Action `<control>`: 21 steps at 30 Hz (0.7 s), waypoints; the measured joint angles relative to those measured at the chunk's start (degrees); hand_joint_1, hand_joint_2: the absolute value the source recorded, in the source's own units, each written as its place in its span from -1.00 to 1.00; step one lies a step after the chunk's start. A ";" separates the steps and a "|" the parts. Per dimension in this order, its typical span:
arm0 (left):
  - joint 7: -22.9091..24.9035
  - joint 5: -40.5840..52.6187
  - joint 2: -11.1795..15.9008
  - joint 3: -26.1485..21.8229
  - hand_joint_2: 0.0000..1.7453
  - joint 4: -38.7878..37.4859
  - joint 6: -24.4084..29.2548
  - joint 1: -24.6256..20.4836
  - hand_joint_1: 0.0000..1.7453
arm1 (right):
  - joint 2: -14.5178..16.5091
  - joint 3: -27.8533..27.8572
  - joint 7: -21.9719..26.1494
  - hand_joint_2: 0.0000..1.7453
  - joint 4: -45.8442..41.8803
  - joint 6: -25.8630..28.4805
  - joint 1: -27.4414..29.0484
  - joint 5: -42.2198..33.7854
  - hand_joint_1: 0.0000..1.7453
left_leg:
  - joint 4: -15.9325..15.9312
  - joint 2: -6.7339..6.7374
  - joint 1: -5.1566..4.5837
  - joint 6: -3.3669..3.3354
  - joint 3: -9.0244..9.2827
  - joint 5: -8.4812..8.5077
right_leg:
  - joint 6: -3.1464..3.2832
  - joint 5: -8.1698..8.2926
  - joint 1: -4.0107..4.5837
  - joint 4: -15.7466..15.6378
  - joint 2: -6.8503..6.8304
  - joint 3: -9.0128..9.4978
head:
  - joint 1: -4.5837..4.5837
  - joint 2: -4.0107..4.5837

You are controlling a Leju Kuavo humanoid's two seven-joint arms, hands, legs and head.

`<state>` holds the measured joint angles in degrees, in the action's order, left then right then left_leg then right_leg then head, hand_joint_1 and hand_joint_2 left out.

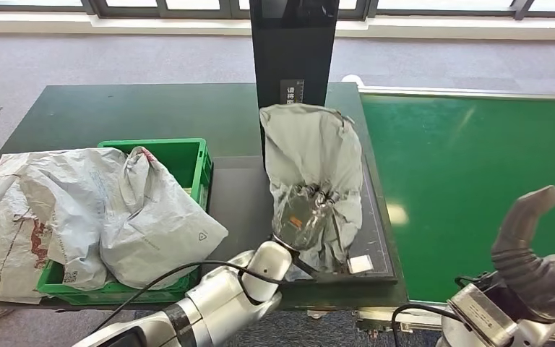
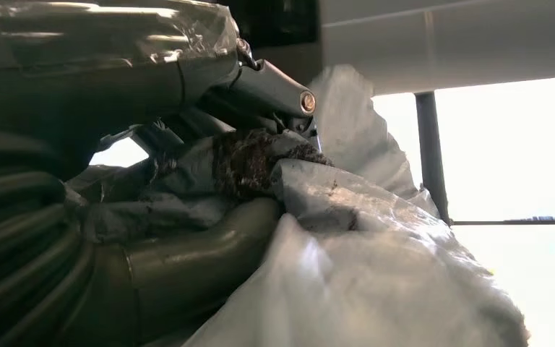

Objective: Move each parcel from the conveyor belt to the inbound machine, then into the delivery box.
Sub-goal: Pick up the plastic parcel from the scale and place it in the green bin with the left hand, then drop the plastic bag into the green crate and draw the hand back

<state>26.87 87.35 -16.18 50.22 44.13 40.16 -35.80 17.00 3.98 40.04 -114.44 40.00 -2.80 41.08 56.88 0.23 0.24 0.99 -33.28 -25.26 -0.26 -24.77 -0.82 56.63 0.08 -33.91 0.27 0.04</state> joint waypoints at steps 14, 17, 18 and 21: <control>3.31 -0.12 10.80 -11.91 1.00 27.89 0.01 0.95 1.00 | 0.00 0.00 0.00 1.00 -0.04 0.00 0.01 -0.28 -1.00 | -0.01 -0.05 0.03 0.03 -0.05 0.01 | 0.01 -0.03 0.02 0.00 -0.01 -0.03 | 0.01 0.01; 3.50 -0.12 12.25 -13.45 1.00 31.01 0.01 1.68 1.00 | 0.00 0.00 -0.01 1.00 -0.04 0.00 0.00 -0.27 -1.00 | -0.02 -0.04 0.03 0.03 -0.06 0.00 | 0.01 -0.03 0.02 0.00 0.00 -0.04 | 0.01 0.00; 3.61 -0.12 12.63 -14.33 1.00 31.79 0.01 2.00 1.00 | 0.00 0.00 -0.01 1.00 -0.04 0.00 0.00 -0.27 -1.00 | -0.02 -0.04 0.03 0.03 -0.05 0.00 | 0.01 -0.03 0.02 0.00 0.00 -0.04 | 0.01 0.00; 3.93 -0.13 13.36 -18.57 1.00 33.01 0.01 3.68 1.00 | 0.00 0.00 -0.01 1.00 -0.04 0.00 0.01 -0.21 -1.00 | -0.03 -0.03 0.03 0.03 -0.03 0.00 | 0.02 -0.03 0.03 0.00 0.02 -0.05 | 0.01 0.01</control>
<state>30.80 87.21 -2.83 31.65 77.14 40.17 -32.12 17.00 3.98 40.04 -114.49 40.00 -2.80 40.87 56.85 0.20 0.27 1.03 -33.31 -25.26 -0.24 -24.80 -0.79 56.63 0.10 -33.95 0.27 0.04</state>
